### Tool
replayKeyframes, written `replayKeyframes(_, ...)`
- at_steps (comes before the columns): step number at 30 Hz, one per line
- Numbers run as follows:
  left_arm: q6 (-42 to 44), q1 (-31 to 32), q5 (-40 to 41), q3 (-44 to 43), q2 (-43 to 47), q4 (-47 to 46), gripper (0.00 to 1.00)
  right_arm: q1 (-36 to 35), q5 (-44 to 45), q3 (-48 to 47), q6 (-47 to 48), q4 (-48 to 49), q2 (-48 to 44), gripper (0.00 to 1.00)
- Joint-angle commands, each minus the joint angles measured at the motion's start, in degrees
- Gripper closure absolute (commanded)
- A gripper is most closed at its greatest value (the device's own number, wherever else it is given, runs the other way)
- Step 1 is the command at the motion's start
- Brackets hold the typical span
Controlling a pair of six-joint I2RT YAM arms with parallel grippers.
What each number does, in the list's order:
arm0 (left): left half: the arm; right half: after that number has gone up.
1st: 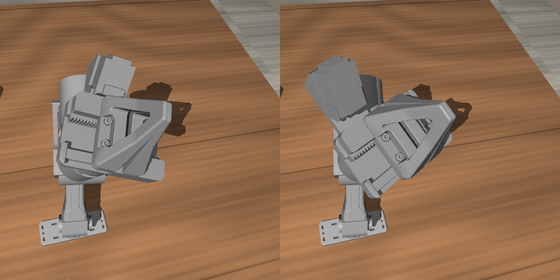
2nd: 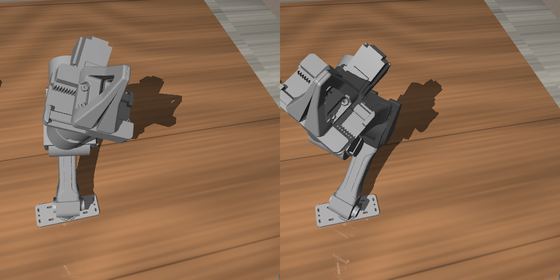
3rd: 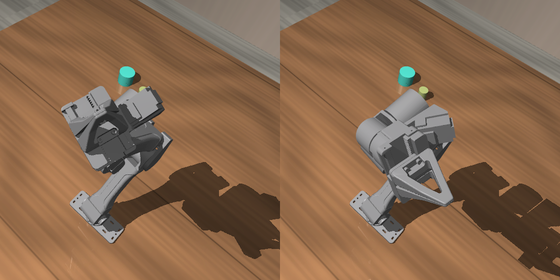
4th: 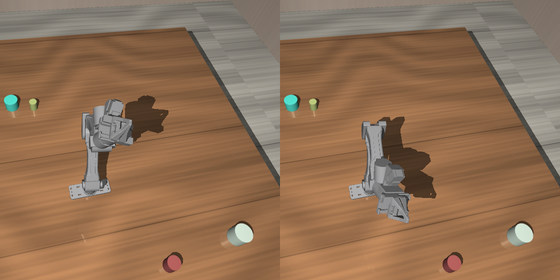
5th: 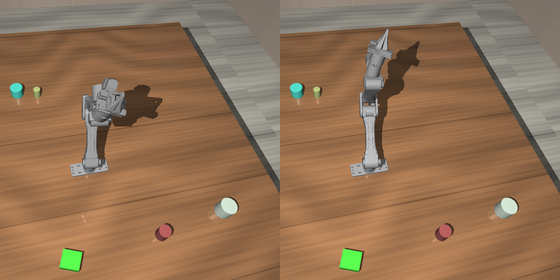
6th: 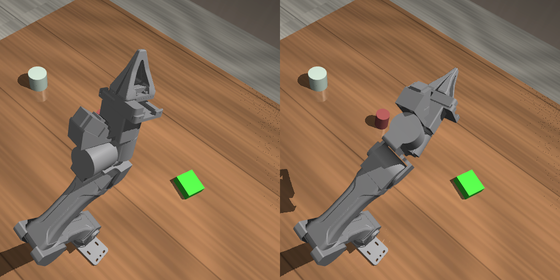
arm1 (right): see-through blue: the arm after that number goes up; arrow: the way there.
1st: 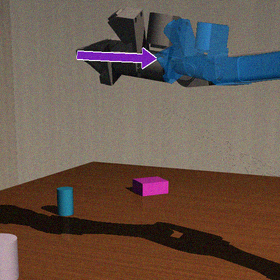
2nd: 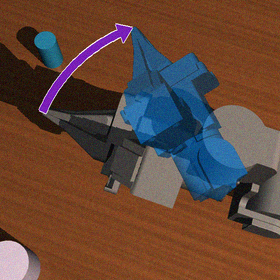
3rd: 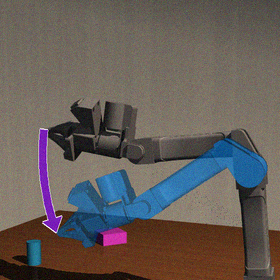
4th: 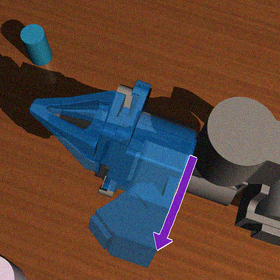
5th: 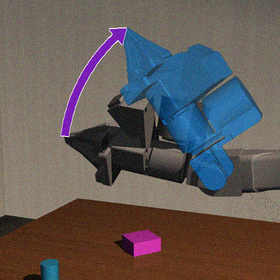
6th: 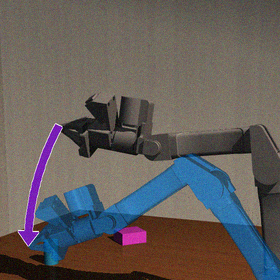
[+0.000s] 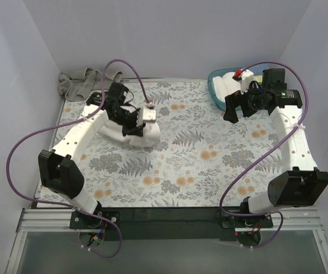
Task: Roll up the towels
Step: Move the towel to the center of the board
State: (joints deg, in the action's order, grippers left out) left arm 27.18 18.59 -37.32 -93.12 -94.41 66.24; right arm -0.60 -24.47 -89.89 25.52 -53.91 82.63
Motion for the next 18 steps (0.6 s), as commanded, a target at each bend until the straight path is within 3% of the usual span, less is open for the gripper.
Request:
replayKeyframes(1,4.7,4.2,-5.0,13.1,2.6,10.9,0.95,0.1,-5.2,-0.2,0.1,0.1,0.1,0.02)
replayKeyframes(5,4.3,7.9,-5.3,21.2,7.5,12.0,0.67,-0.9,-7.8,2.3,0.8,0.2,0.8,0.02)
replayKeyframes(9,1.2,7.2,-3.6,21.5,11.9,13.7,0.59,-4.0,-8.6,3.0,1.6,0.4,3.0,0.02)
replayKeyframes(12,-0.8,1.1,-3.8,20.4,15.5,13.7,0.57,-8.0,-7.6,2.4,1.5,1.7,5.4,0.08)
replayKeyframes(14,-2.2,-8.3,-4.1,18.7,15.2,12.9,0.57,-11.8,-5.4,1.8,-0.4,3.5,7.1,0.15)
replayKeyframes(18,-12.4,-24.3,-2.8,14.4,10.5,1.7,0.58,-17.2,-1.6,-2.8,-5.0,10.8,15.1,0.24)
